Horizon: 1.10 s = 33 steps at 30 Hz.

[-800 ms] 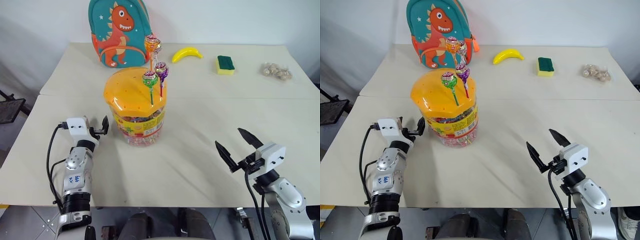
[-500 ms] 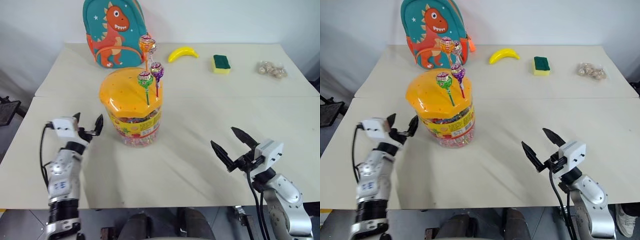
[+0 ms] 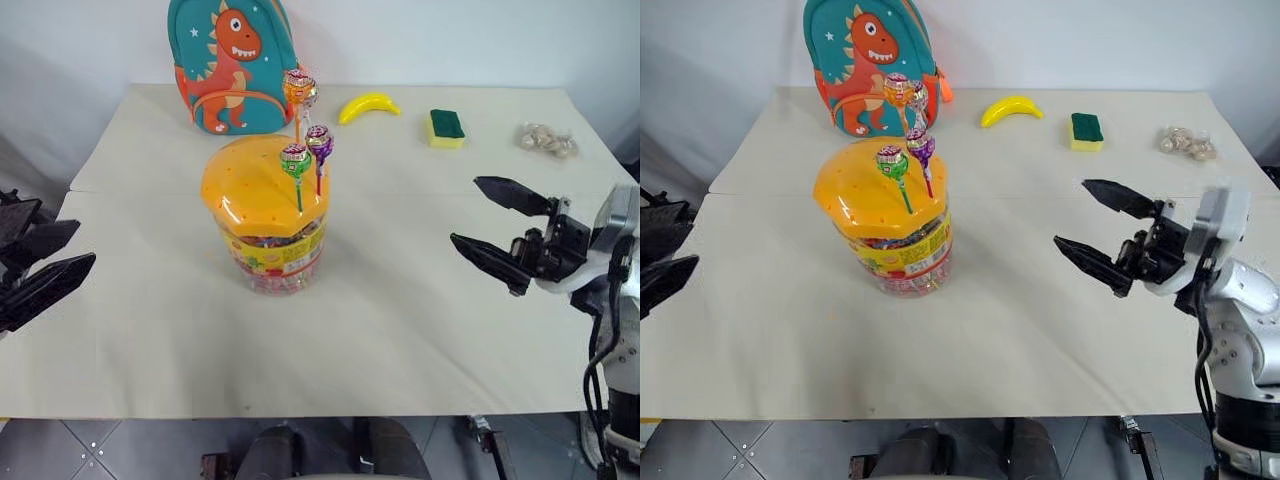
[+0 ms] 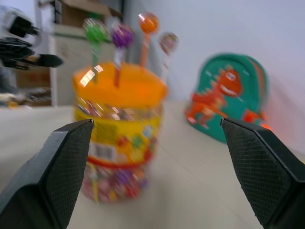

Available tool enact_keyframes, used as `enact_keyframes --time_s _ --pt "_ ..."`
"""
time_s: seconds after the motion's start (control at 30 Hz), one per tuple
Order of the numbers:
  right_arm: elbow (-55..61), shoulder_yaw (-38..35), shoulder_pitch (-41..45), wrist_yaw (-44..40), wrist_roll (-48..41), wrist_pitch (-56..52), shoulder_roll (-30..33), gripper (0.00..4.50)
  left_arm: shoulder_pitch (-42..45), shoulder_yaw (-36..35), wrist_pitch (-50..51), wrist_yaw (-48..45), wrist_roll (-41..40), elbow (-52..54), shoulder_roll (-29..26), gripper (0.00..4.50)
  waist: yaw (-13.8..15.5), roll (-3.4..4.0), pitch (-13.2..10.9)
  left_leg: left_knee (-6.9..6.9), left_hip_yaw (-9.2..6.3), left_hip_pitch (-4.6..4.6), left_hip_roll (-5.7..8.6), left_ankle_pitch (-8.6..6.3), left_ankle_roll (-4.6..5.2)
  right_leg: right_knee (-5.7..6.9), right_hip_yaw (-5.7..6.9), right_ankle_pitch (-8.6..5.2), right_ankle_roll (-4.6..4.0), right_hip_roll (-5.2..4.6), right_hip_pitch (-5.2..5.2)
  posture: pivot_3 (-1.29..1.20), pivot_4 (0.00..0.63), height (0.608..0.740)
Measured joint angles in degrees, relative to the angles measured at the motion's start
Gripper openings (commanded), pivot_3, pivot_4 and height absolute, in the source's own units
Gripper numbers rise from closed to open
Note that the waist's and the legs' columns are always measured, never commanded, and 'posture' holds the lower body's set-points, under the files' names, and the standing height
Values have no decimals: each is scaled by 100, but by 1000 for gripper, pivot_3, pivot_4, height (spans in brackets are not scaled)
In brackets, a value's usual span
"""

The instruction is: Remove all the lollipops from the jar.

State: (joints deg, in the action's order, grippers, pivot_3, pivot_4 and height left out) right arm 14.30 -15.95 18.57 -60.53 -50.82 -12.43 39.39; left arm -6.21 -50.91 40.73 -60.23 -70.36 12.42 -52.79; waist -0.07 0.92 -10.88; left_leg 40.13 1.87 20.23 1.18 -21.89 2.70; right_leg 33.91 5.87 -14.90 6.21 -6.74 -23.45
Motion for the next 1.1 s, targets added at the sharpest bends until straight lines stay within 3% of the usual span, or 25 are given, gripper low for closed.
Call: enact_keyframes --time_s 0.1,0.23,0.63,0.77,1.1 --pt "130 617 794 171 -229 -668 -221 4462 -93 41 28 122 -135 799 160 4500 -46 19 -8 -6 9 -5 -2 8 -14 13 -5 -5 -9 4 -12 0 150 740" --pt "81 1160 1707 461 -153 -1203 -523 4462 -146 293 -401 145 390 948 553 4500 -101 19 -7 -11 10 0 -11 10 -27 34 5 -14 -25 18 -26 0 150 740" --pt "-548 1979 2876 1188 916 -1562 -1577 4462 -96 588 -740 615 410 1204 1042 4500 -157 12 -4 -10 10 6 -3 9 -22 32 8 -11 -20 18 -30 0 150 740" --pt "-625 2009 3038 1177 986 -1647 -1656 3634 -145 588 -759 636 409 1206 1042 4500 -151 12 -3 -8 13 5 -3 9 -22 33 8 -11 -20 20 -29 0 150 740" --pt "-747 2008 3038 1003 1058 -1791 -1750 169 -294 459 -836 642 402 1217 1042 4500 -158 11 -3 -9 14 5 -5 9 -22 32 6 -11 -20 21 -30 0 150 740"
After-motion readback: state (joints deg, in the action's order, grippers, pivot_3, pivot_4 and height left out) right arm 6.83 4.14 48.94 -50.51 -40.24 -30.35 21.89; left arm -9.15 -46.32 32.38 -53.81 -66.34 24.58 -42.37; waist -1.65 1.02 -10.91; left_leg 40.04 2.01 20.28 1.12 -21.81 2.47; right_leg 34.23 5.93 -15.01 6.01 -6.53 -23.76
